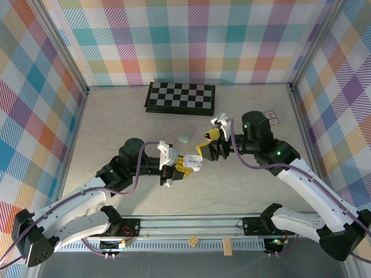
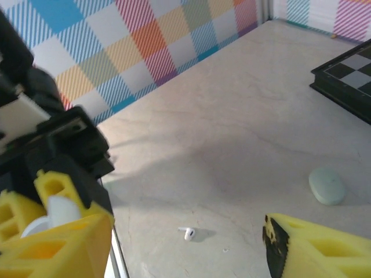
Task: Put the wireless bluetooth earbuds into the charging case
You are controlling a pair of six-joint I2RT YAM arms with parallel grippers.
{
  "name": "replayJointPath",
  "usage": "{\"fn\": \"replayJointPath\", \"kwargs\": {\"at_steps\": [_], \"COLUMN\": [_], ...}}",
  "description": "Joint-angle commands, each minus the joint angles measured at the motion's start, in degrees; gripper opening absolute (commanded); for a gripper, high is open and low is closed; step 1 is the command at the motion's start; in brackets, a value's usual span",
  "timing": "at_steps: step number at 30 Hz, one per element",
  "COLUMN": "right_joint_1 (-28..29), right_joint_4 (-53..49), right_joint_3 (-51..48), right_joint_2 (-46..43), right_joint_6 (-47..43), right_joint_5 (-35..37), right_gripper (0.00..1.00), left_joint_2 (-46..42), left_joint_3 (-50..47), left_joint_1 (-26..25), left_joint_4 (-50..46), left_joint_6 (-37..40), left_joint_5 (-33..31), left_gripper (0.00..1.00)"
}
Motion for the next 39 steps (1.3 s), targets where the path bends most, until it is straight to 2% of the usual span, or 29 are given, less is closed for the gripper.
{"fn": "replayJointPath", "kwargs": {"at_steps": [1, 6, 9, 13, 15, 20, 24, 29, 34, 39], "right_joint_1": [-1.23, -10.61, -14.45, -16.27, -16.25, -16.16, -16.26, -15.28, -10.04, -1.46], "right_joint_4": [4.58, 6.89, 4.78, 0.30, -2.57, -2.89, -1.34, -0.10, 3.75, 6.42], "right_joint_3": [-1.04, -6.06, -7.60, -6.90, -5.67, -4.47, -4.41, -2.26, -1.68, -0.54], "right_joint_2": [-2.71, -2.25, 1.30, 9.18, 14.16, 23.12, 27.53, 32.25, 35.74, 39.43], "right_joint_6": [4.67, 15.23, 16.71, 16.95, 16.27, 16.00, 14.81, 14.97, 19.55, 24.48], "right_joint_5": [5.63, 7.80, 7.78, 10.42, 12.59, 7.80, 8.95, 1.24, -3.29, -3.19], "right_gripper": [0.73, 0.74, 0.73, 0.73, 0.73, 0.72, 0.71, 0.68, 0.64, 0.63], "left_joint_2": [-1.93, -2.51, -2.89, -3.90, -4.46, -6.38, -7.92, -9.60, -11.65, -15.37], "left_joint_3": [-2.36, -3.86, -4.65, -5.50, -6.23, -8.55, -10.32, -11.74, -12.50, -13.33], "left_joint_1": [-0.52, -0.45, -0.52, -0.46, -0.45, -0.49, -0.52, -0.48, -0.46, -0.47], "left_joint_4": [1.32, 2.80, 3.66, 3.80, 4.20, 6.11, 7.55, 8.82, 8.63, 8.27], "left_joint_6": [6.14, 5.75, 5.48, 5.50, 5.15, 3.93, 2.97, 1.51, 0.71, -1.17], "left_joint_5": [-0.95, -0.89, -0.73, -1.30, -1.68, -3.95, -5.30, -6.41, -7.51, -10.57], "left_gripper": [0.14, 0.15, 0.15, 0.15, 0.15, 0.15, 0.15, 0.15, 0.15, 0.13]}}
